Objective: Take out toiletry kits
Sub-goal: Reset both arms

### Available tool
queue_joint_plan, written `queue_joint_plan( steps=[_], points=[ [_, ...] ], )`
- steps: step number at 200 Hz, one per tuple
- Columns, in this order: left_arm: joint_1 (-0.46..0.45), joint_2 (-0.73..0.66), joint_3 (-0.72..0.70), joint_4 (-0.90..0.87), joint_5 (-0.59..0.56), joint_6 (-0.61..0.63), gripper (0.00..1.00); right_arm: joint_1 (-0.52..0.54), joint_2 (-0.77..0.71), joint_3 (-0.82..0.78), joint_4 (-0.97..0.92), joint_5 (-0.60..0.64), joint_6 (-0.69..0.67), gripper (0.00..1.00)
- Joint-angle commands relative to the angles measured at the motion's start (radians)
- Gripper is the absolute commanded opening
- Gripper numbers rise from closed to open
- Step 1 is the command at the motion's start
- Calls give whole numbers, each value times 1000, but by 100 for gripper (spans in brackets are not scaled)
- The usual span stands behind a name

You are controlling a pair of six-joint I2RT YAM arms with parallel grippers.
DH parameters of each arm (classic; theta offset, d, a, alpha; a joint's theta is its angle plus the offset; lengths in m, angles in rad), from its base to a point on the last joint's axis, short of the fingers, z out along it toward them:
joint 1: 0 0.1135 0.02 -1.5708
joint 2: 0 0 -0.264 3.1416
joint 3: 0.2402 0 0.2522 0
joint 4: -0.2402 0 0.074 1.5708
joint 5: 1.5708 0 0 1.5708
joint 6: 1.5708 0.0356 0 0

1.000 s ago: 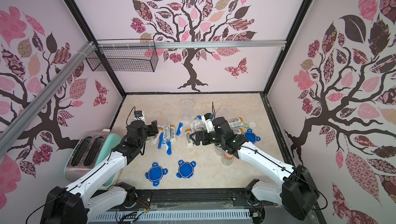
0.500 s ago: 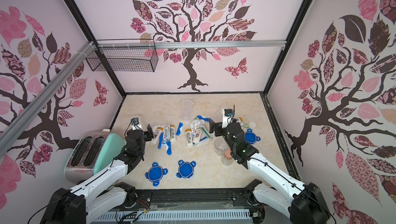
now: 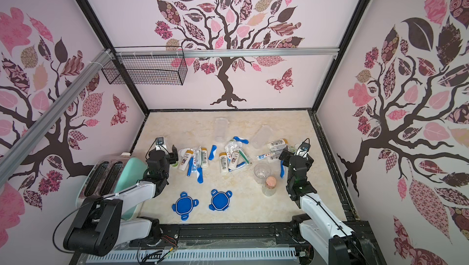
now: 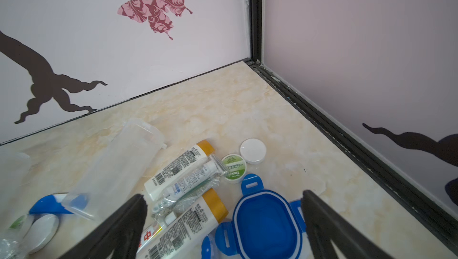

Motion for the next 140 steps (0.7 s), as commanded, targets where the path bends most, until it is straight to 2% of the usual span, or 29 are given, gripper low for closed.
queue_joint_plan(
  steps=[1,15,39,51,59,72,101,121,140],
  points=[
    [16,52,33,56,122,62,81,-9,41,-35,142,51,-24,100],
    [18,73,40,64,110,67,80,-13,76,-55,171,53,4,100],
    [23,127,-2,218,104,81,80,-20,173,-93,285,64,-1,100],
    [31,124,7,197,97,65,80,-24,184,-70,255,30,-12,100],
    [41,115,5,176,113,55,80,-23,206,-84,328,28,-25,100],
    [71,138,-26,257,103,14,82,-26,243,-92,410,24,-38,100],
    [115,200,-28,318,172,-14,81,-40,338,-103,593,-6,-67,100],
    [117,193,-21,285,186,-15,81,-42,366,-82,598,-37,-109,100],
    [126,197,-10,269,206,-19,84,-52,439,-132,788,-63,-131,100]
  ],
)
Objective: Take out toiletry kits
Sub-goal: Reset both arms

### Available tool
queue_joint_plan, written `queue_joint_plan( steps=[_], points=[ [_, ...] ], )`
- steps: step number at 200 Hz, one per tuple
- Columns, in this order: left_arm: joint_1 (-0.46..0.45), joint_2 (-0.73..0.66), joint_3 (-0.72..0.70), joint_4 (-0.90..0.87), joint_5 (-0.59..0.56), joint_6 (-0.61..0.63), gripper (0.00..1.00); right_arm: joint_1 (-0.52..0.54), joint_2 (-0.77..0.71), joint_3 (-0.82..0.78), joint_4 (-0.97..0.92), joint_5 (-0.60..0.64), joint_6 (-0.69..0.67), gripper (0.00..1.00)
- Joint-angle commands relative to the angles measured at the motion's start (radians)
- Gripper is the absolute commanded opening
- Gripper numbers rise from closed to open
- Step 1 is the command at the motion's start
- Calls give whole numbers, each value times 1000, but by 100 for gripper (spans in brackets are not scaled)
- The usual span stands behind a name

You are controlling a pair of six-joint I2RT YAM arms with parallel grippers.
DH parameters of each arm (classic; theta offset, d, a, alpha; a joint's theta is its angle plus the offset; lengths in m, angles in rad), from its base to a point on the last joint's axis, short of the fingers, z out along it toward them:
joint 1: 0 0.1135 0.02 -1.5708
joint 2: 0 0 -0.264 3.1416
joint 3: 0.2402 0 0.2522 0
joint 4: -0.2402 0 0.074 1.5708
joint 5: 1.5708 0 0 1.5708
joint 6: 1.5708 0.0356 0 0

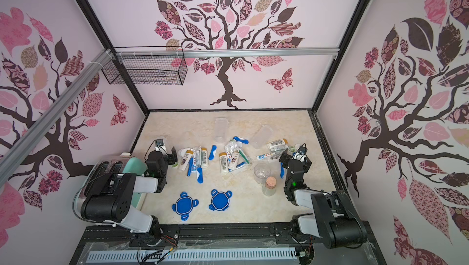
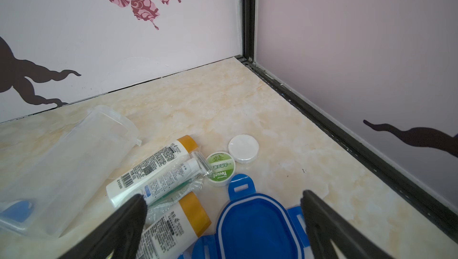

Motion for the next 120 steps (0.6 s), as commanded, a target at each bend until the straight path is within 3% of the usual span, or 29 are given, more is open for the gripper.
queue_joint_plan(
  steps=[1,18,37,66,120],
  points=[
    [13,3,9,14,45,-19,84,-14,72,-45,256,-39,-49,100],
    [15,5,13,12,49,-20,85,-18,216,-83,499,-95,-90,100],
    [17,6,15,8,53,-20,86,-17,235,-51,427,-122,-92,100],
    [18,7,16,5,56,-20,86,-25,236,110,120,-127,-82,100],
    [21,6,15,5,65,-19,85,-30,239,121,96,-142,-75,100]
  ],
)
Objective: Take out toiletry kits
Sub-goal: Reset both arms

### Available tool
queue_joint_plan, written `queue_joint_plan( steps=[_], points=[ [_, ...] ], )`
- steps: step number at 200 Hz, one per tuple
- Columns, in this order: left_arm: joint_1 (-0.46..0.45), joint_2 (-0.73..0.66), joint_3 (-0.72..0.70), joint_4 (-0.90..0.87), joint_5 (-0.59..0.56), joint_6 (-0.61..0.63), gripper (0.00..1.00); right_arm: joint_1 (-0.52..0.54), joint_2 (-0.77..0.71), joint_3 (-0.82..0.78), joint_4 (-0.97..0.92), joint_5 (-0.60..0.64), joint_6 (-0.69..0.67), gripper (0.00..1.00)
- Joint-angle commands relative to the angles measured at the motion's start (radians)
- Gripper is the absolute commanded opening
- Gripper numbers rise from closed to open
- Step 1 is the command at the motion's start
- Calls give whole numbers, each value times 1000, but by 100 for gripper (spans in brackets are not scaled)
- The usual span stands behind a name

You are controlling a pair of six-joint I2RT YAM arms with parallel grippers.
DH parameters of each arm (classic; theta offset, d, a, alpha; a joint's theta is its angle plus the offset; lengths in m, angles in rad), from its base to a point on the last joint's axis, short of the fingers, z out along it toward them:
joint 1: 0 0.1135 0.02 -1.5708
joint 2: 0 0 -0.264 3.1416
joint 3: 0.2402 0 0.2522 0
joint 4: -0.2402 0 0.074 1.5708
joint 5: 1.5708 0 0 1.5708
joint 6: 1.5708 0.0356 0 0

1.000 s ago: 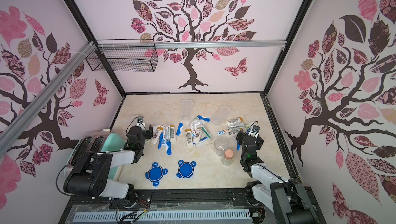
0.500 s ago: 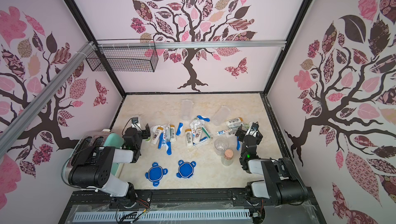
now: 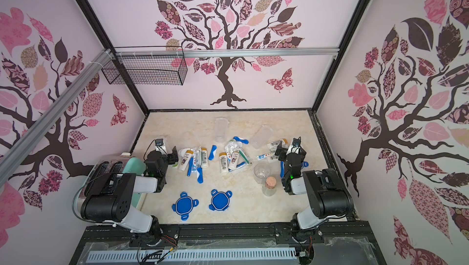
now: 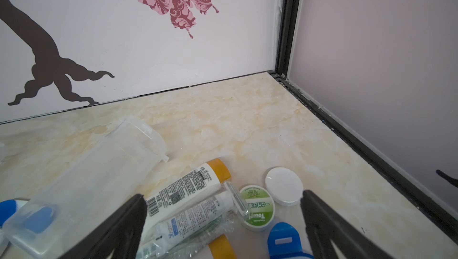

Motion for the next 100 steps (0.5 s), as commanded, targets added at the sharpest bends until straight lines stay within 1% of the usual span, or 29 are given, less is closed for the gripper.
queue_joint_plan(
  steps=[1,30,43,60,77,89,100],
  points=[
    [6,7,14,8,14,-3,85,-7,5,7,-45,-11,-6,100],
    [4,6,3,23,18,2,83,-6,2,7,-44,-11,-7,100],
    [-7,4,-24,75,16,17,81,-8,0,4,-45,-10,-7,100],
    [-9,1,-22,67,18,16,81,-8,1,3,-42,-12,-7,100],
    [-13,2,-38,102,15,22,81,-8,-1,2,-41,-12,-8,100],
    [0,5,-11,50,32,9,82,-8,-1,2,-41,-12,-7,100],
    [35,9,31,-18,93,-12,83,-8,1,3,-43,-12,-7,100]
  ],
)
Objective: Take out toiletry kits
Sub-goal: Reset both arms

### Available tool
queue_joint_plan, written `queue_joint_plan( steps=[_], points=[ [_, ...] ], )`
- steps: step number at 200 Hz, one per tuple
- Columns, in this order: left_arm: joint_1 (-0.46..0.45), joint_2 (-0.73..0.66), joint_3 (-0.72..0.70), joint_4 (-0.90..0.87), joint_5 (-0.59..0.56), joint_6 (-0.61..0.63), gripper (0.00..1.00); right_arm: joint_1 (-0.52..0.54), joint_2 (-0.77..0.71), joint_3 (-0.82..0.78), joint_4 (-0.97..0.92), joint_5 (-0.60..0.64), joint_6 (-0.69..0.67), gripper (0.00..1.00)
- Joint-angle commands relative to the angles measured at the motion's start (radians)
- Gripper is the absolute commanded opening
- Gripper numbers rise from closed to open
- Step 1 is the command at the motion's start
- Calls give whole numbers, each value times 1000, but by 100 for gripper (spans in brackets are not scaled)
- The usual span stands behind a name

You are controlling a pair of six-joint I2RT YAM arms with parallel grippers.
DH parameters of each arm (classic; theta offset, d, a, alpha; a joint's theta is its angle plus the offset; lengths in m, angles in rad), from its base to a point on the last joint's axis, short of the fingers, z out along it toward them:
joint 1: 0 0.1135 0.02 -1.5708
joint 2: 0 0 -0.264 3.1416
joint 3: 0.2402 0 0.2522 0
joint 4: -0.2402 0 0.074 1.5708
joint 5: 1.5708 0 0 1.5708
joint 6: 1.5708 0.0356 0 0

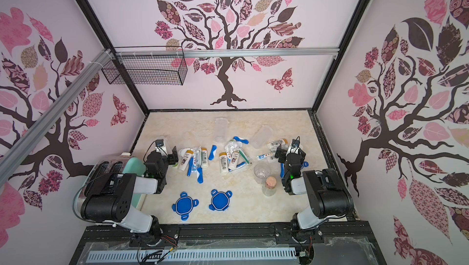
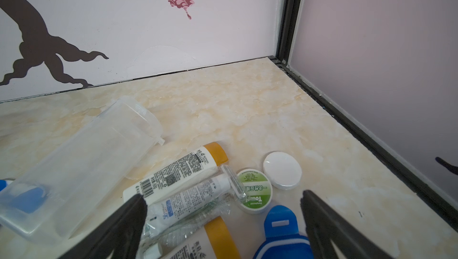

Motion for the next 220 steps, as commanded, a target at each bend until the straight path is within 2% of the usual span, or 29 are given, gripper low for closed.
queue_joint_plan(
  steps=[1,8,31,33,34,36,42,220],
  points=[
    [44,10,52,-65,81,-21,83,-6,1,4,-3,-5,-6,100],
    [59,10,60,-86,111,-28,83,-7,2,4,-3,-3,-6,100],
    [60,11,60,-86,112,-27,83,-8,2,9,-7,-5,-5,100],
    [61,11,61,-84,113,-27,85,-8,3,8,-7,-6,-4,100],
    [61,12,58,-84,112,-27,91,-7,2,8,-7,-6,-5,100],
    [61,10,58,-84,112,-27,96,-8,2,8,-7,-7,-5,100],
    [60,7,56,-83,113,-27,98,-8,3,9,-10,-7,-5,99],
    [59,4,53,-75,113,-30,98,-13,13,27,-35,-18,-3,100]
  ],
)
